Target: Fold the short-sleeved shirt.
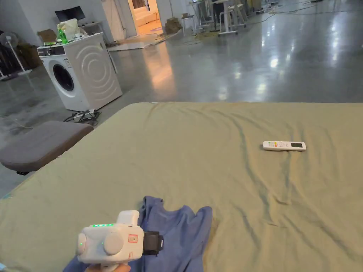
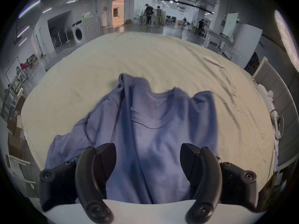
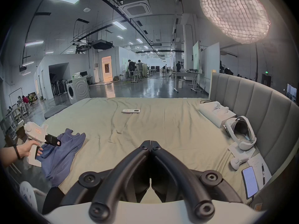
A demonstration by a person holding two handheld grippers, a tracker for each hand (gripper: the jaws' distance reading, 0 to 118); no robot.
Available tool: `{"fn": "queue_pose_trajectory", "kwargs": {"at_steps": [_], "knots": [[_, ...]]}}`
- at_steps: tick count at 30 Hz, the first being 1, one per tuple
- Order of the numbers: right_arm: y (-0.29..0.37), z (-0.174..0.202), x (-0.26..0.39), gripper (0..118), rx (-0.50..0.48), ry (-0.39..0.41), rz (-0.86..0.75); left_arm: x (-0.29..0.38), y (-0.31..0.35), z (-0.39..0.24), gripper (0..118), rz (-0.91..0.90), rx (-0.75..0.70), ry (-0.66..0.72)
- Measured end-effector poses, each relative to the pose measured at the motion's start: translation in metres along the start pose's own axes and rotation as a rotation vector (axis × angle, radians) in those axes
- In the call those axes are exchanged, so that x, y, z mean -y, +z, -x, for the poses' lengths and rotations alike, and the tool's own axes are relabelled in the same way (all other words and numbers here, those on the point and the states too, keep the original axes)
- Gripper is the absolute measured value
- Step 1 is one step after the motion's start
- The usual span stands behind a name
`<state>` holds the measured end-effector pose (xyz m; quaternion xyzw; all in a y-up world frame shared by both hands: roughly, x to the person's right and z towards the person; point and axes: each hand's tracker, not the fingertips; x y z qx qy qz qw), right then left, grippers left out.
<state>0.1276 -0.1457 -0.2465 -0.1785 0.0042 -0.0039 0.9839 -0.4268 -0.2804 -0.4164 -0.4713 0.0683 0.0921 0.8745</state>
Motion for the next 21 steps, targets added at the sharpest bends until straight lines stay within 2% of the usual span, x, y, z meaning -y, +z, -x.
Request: {"fn": "queue_pose_trajectory", "kwargs": {"at_steps": [4, 8, 10, 12, 13, 14, 16, 21], "knots": [[-0.014, 0.002, 0.005, 0, -0.006, -0.018, 0.038, 0.000, -0.039, 0.011, 86, 0.052, -0.035, -0.004], [-0.022, 0.007, 0.008, 0, -0.003, -0.011, 0.061, 0.002, -0.043, 0.011, 90, 0.068, 0.000, 0.054], [-0.024, 0.009, 0.009, 0, -0.006, -0.008, 0.065, 0.001, -0.041, 0.009, 77, 0.087, -0.007, -0.009], [-0.025, 0.011, 0.010, 0, -0.025, -0.024, 0.070, -0.002, -0.037, 0.009, 31, 0.070, 0.004, -0.033], [-0.025, 0.012, 0.010, 0, -0.035, -0.031, 0.072, -0.004, -0.034, 0.007, 12, 0.069, 0.009, -0.052], [-0.024, 0.013, 0.010, 0, -0.040, -0.034, 0.072, -0.003, -0.035, 0.004, 6, 0.065, -0.024, -0.040], [-0.022, 0.014, 0.009, 0, -0.051, -0.036, 0.077, 0.000, -0.040, 0.009, 5, 0.046, -0.099, -0.073], [-0.008, 0.012, 0.001, 0, -0.047, 0.010, 0.058, 0.002, -0.009, 0.017, 5, -0.013, 0.027, 0.079]]}}
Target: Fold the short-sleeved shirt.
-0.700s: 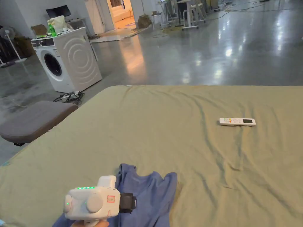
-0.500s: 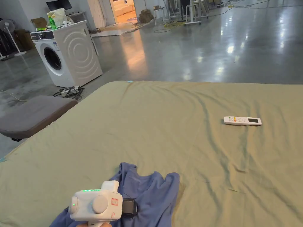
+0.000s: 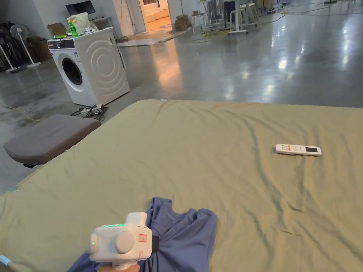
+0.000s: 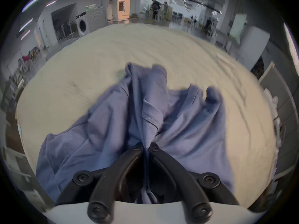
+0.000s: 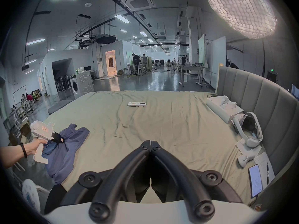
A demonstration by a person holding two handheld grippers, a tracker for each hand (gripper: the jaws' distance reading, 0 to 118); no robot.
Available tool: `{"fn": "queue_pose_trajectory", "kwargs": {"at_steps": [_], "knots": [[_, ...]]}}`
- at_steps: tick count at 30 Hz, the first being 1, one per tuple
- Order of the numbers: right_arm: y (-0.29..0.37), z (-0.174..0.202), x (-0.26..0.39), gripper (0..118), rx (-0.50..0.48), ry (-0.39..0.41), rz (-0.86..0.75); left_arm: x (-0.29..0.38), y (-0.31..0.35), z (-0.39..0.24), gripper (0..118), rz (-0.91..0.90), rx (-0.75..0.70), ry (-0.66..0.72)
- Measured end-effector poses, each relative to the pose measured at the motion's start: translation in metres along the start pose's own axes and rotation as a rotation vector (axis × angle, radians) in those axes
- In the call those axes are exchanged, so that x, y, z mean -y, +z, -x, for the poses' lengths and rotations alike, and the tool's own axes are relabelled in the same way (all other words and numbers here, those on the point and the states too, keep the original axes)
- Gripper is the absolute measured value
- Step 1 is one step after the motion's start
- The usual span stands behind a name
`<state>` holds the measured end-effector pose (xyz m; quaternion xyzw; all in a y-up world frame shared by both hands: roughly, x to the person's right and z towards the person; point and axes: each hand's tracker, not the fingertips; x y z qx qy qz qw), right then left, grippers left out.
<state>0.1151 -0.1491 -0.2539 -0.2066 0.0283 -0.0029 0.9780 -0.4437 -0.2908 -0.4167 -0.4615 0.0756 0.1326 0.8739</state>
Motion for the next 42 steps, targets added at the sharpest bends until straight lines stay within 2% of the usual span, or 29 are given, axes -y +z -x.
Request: {"fn": "queue_pose_trajectory", "kwargs": {"at_steps": [3, 8, 11, 13, 15, 19, 22, 26, 29, 32, 33, 35, 38, 40, 42], "knots": [[0.010, -0.005, -0.006, 0, -0.026, -0.048, -0.038, -0.008, 0.045, 0.013, 5, -0.130, 0.125, 0.196], [0.032, -0.008, -0.014, 0, -0.083, -0.115, -0.090, -0.040, 0.119, 0.031, 5, -0.324, 0.276, 0.300], [0.046, -0.008, -0.018, 0, -0.086, -0.113, -0.117, -0.066, 0.168, 0.032, 5, -0.439, 0.349, 0.292], [0.055, -0.008, -0.021, 0, -0.082, -0.104, -0.136, -0.090, 0.225, 0.001, 5, -0.520, 0.374, 0.233], [0.061, -0.010, -0.022, 0, -0.076, -0.104, -0.149, -0.114, 0.253, -0.013, 5, -0.579, 0.349, 0.157], [0.070, -0.018, -0.022, 0, -0.063, -0.121, -0.175, -0.141, 0.274, -0.050, 5, -0.624, 0.363, 0.035], [0.073, -0.027, -0.022, 0, -0.037, -0.125, -0.179, -0.142, 0.274, -0.110, 5, -0.615, 0.427, -0.055], [0.076, -0.042, -0.016, 0, -0.007, -0.143, -0.183, -0.124, 0.231, -0.194, 5, -0.522, 0.469, -0.198], [0.079, -0.059, -0.007, 0, 0.021, -0.165, -0.174, -0.092, 0.176, -0.263, 5, -0.369, 0.589, -0.260], [0.082, -0.083, 0.003, 0, 0.087, -0.161, -0.158, -0.034, 0.114, -0.357, 5, -0.189, 0.701, -0.326], [0.084, -0.091, 0.006, 0, 0.130, -0.154, -0.154, -0.024, 0.092, -0.377, 5, -0.190, 0.702, -0.333], [0.087, -0.109, 0.011, 0, 0.193, -0.168, -0.140, 0.022, 0.065, -0.434, 5, -0.069, 0.767, -0.420], [0.099, -0.136, 0.021, 0, 0.246, -0.201, -0.130, 0.106, 0.043, -0.511, 5, 0.131, 0.961, -0.451], [0.103, -0.147, 0.025, 0, 0.339, -0.156, -0.097, 0.160, 0.041, -0.547, 5, 0.249, 1.074, -0.552], [0.107, -0.154, 0.030, 0, 0.391, -0.082, -0.062, 0.202, 0.041, -0.568, 5, 0.279, 1.087, -0.646]]}}
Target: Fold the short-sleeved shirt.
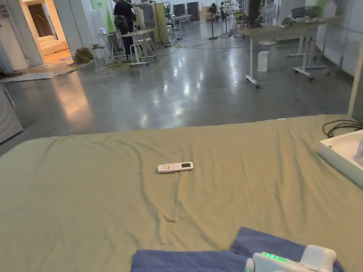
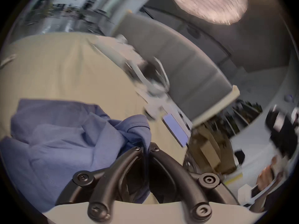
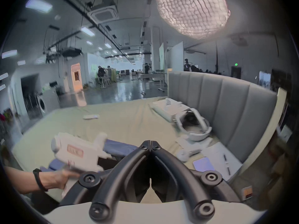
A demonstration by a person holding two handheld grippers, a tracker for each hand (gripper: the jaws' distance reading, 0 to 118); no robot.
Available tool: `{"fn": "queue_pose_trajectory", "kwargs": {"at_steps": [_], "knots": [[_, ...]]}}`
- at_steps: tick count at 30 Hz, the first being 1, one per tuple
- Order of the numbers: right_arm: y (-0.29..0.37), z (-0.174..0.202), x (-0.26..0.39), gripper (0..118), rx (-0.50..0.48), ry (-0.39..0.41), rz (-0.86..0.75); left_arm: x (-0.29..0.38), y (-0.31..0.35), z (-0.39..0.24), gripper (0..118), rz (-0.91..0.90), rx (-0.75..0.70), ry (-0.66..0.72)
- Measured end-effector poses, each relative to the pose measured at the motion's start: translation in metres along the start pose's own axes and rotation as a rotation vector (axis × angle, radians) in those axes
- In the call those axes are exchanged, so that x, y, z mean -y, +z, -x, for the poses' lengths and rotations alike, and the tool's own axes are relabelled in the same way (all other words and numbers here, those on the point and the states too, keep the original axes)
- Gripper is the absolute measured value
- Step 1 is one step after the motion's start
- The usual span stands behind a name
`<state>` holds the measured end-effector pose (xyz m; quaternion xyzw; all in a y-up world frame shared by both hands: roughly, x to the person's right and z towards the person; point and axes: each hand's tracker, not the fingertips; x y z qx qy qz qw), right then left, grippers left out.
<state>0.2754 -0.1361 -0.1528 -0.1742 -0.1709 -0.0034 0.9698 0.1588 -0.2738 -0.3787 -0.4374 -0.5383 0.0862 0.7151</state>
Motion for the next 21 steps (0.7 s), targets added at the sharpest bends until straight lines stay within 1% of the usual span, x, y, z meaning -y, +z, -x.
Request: {"fn": "queue_pose_trajectory", "kwargs": {"at_steps": [1, 2, 3, 4, 5, 6, 7, 8, 9, 10, 12, 13, 15, 16, 17, 18, 19, 21], "knots": [[0.000, -0.004, 0.002, 0, 0.009, 0.011, 0.010, 0.011, -0.016, -0.006, 5, 0.036, -0.008, 0.014], [0.000, -0.006, 0.004, 0, 0.012, 0.004, 0.011, 0.020, -0.031, -0.012, 6, 0.053, -0.012, 0.012], [0.000, -0.010, 0.006, 0, 0.004, -0.015, 0.012, 0.026, -0.033, -0.016, 7, 0.065, -0.047, -0.013], [0.001, -0.014, 0.007, 0, -0.006, -0.039, 0.015, 0.036, -0.033, -0.014, 12, 0.057, -0.077, 0.009], [0.002, -0.015, 0.006, 0, -0.016, -0.061, 0.010, 0.040, -0.032, -0.010, 39, 0.048, -0.042, 0.025], [0.003, -0.016, 0.006, 0, -0.025, -0.082, 0.006, 0.044, -0.020, -0.002, 71, 0.034, 0.014, 0.082], [0.004, -0.016, 0.006, 0, -0.035, -0.097, 0.003, 0.043, -0.004, 0.003, 90, 0.014, 0.049, 0.135], [0.006, -0.015, 0.004, 0, -0.039, -0.101, -0.004, 0.043, 0.013, 0.006, 92, 0.001, 0.041, 0.160], [0.008, -0.013, 0.003, 0, -0.044, -0.107, -0.014, 0.042, 0.046, 0.001, 92, -0.059, 0.026, 0.132], [0.010, -0.011, 0.000, 0, -0.053, -0.112, -0.025, 0.037, 0.077, -0.001, 92, -0.146, -0.030, 0.080], [0.017, -0.005, -0.004, 0, -0.097, -0.103, -0.054, 0.037, 0.133, -0.007, 92, -0.243, -0.100, 0.030], [0.023, 0.000, -0.006, 0, -0.132, -0.082, -0.070, 0.039, 0.180, -0.016, 92, -0.330, -0.156, 0.007], [0.032, 0.006, -0.009, 0, -0.196, -0.065, -0.074, 0.041, 0.245, -0.042, 92, -0.430, -0.269, -0.053], [0.036, 0.011, -0.012, 0, -0.203, -0.069, -0.074, 0.052, 0.281, -0.060, 92, -0.510, -0.364, -0.101], [0.040, 0.015, -0.014, 0, -0.201, -0.072, -0.071, 0.061, 0.307, -0.075, 92, -0.561, -0.441, -0.123], [0.045, 0.021, -0.016, 0, -0.210, -0.072, -0.079, 0.072, 0.338, -0.090, 92, -0.583, -0.485, -0.140], [0.050, 0.027, -0.017, 0, -0.228, -0.078, -0.099, 0.092, 0.362, -0.107, 92, -0.647, -0.513, -0.162], [0.060, 0.038, -0.022, 0, -0.262, -0.083, -0.119, 0.125, 0.398, -0.139, 92, -0.770, -0.680, -0.152]]}}
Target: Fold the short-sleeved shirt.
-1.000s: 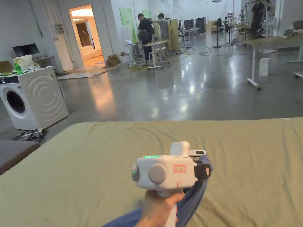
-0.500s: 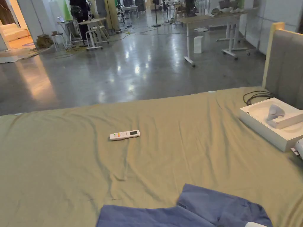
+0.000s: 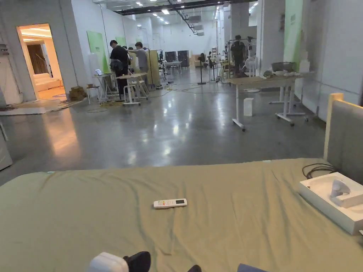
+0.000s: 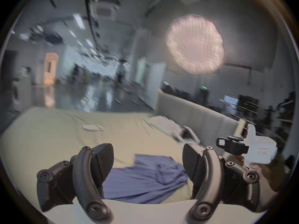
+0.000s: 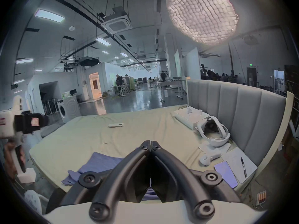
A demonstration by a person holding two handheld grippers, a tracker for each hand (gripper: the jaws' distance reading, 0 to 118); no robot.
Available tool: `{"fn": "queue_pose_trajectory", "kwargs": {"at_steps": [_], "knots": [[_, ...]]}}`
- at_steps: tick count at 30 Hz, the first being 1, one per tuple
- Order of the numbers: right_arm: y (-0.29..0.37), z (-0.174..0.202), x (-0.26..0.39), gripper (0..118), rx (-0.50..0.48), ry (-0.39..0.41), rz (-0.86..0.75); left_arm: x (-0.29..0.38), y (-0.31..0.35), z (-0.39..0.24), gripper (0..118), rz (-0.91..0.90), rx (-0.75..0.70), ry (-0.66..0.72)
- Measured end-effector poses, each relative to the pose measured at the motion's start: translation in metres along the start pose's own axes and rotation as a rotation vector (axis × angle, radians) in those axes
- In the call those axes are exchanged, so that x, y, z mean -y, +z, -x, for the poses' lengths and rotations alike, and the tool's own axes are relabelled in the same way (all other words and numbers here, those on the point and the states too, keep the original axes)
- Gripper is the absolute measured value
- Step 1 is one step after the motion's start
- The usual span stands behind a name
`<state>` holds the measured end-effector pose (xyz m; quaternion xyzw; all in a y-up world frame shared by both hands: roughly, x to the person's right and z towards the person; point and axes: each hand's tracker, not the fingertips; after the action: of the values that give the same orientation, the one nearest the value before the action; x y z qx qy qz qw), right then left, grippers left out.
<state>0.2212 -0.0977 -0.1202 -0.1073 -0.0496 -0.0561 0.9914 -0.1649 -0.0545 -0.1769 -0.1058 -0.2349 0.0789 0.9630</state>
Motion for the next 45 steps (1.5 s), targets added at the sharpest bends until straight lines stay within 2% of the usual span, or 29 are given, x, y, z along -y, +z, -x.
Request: {"fn": "queue_pose_trajectory", "kwargs": {"at_steps": [4, 6, 7, 9, 10, 13, 16, 29, 30, 33, 35, 37, 38, 39, 41, 42, 45], "knots": [[0.012, 0.027, -0.009, 0, -0.061, 0.042, -0.031, 0.005, 0.061, -0.004, 91, -0.124, -0.251, -0.124], [0.018, 0.037, -0.013, 0, -0.092, 0.056, -0.039, 0.010, 0.076, -0.006, 81, -0.175, -0.395, -0.171], [0.022, 0.042, -0.015, 0, -0.101, 0.062, -0.046, 0.009, 0.082, -0.004, 72, -0.184, -0.431, -0.182], [0.029, 0.048, -0.016, 0, -0.117, 0.070, -0.066, 0.010, 0.092, -0.002, 7, -0.173, -0.365, -0.160], [0.032, 0.051, -0.017, 0, -0.120, 0.074, -0.071, 0.012, 0.092, -0.004, 2, -0.176, -0.387, -0.145], [0.038, 0.054, -0.016, 0, -0.113, 0.099, -0.081, 0.014, 0.103, -0.003, 2, -0.226, -0.350, -0.120], [0.038, 0.054, -0.016, 0, -0.108, 0.114, -0.073, 0.014, 0.098, 0.000, 2, -0.148, -0.365, -0.102], [0.025, 0.058, -0.010, 0, -0.143, 0.094, -0.034, 0.022, 0.070, 0.012, 2, -0.036, -0.321, -0.080], [0.022, 0.058, -0.008, 0, -0.145, 0.090, -0.025, 0.024, 0.063, 0.017, 2, -0.021, -0.308, -0.067], [0.012, 0.055, -0.001, 0, -0.143, 0.091, 0.006, 0.029, 0.034, 0.039, 2, 0.024, -0.249, 0.084], [0.006, 0.052, 0.005, 0, -0.139, 0.094, 0.029, 0.030, 0.006, 0.056, 2, 0.107, -0.247, 0.107], [-0.002, 0.047, 0.013, 0, -0.143, 0.095, 0.052, 0.037, -0.028, 0.075, 6, 0.159, -0.251, 0.141], [-0.006, 0.043, 0.017, 0, -0.146, 0.095, 0.067, 0.041, -0.046, 0.085, 21, 0.192, -0.236, 0.157], [-0.009, 0.041, 0.020, 0, -0.143, 0.096, 0.079, 0.048, -0.062, 0.094, 43, 0.205, -0.222, 0.178], [-0.016, 0.033, 0.028, 0, -0.131, 0.086, 0.117, 0.062, -0.103, 0.114, 99, 0.302, -0.206, 0.223], [-0.021, 0.028, 0.032, 0, -0.127, 0.064, 0.149, 0.071, -0.125, 0.124, 106, 0.348, -0.196, 0.249], [-0.034, 0.013, 0.045, 0, -0.089, 0.017, 0.203, 0.096, -0.191, 0.146, 105, 0.463, -0.226, 0.254]]}}
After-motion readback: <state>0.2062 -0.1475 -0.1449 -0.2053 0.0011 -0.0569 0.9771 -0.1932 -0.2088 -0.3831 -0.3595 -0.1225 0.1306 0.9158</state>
